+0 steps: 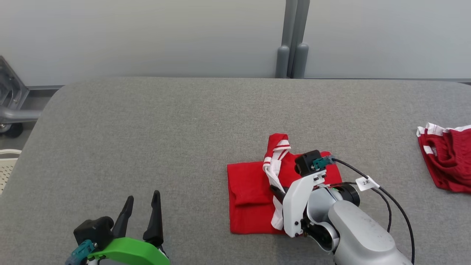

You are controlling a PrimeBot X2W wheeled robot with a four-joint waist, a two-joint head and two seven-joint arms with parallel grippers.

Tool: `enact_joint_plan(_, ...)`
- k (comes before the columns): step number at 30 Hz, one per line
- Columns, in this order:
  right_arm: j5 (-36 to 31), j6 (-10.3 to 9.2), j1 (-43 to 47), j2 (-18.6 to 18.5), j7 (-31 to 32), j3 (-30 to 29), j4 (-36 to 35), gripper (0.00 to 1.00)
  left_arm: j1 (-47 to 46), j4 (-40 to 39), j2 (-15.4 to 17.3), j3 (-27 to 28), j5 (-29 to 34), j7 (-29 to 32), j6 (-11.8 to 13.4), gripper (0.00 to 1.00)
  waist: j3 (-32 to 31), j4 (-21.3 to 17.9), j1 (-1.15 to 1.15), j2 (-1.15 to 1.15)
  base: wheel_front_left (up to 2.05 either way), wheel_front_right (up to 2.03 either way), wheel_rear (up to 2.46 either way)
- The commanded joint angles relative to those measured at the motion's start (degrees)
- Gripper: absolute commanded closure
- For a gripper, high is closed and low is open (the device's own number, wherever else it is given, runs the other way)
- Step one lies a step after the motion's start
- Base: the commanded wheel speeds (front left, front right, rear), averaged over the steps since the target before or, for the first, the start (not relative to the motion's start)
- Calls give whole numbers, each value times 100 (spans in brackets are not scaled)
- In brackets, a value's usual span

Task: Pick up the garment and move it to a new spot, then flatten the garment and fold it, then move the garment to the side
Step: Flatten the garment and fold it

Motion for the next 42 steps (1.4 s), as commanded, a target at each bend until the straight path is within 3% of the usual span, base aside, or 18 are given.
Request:
enact_joint_plan(1, 110, 0, -102, -14, -74, 99, 100, 100, -95, 30, -25, -23, 19, -14, -22, 0, -6, 39, 0, 29, 0, 0, 0)
enact_joint_plan(3, 242, 0, -199, -13, -181, 237, 290, 96, -115, 55, -40, -42, 19, -13, -38, 0, -10, 73, 0, 29, 0, 0, 0)
enact_joint_plan(4, 326, 0, -250, -14, -227, 305, 381, 72, -124, 72, -49, -58, 20, -13, -51, 0, -11, 91, 0, 29, 0, 0, 0)
enact_joint_plan(5, 436, 1, -295, -9, -282, 392, 432, 17, -136, 86, -60, -68, 20, -11, -63, 0, -11, 109, 0, 29, 0, 0, 0)
enact_joint_plan(6, 548, 0, -339, -6, -352, 454, 485, 0, -154, 101, -65, -78, 19, -11, -69, 0, -10, 127, 0, 29, 0, 0, 0)
enact_joint_plan(12, 1281, 0, -547, -11, -707, 852, 596, 0, -169, 162, -67, -94, 6, -30, -61, 0, -19, 145, 0, 29, 0, 0, 0)
enact_joint_plan(23, 2582, 1, -945, -15, -1358, 1231, 198, 0, -124, 80, -70, -195, 58, 1, -29, 0, -48, -62, 0, 29, 0, 0, 0)
enact_joint_plan(30, 1965, 1, -1229, -13, -2026, 788, 580, 0, -128, 72, -72, -244, 50, 4, -36, 0, -43, -212, 0, 29, 0, 0, 0)
enact_joint_plan(42, 984, 0, -831, -186, -2451, -216, 808, 0, -71, -44, -13, -249, 54, 9, 20, 0, -12, -312, 0, 29, 0, 0, 0)
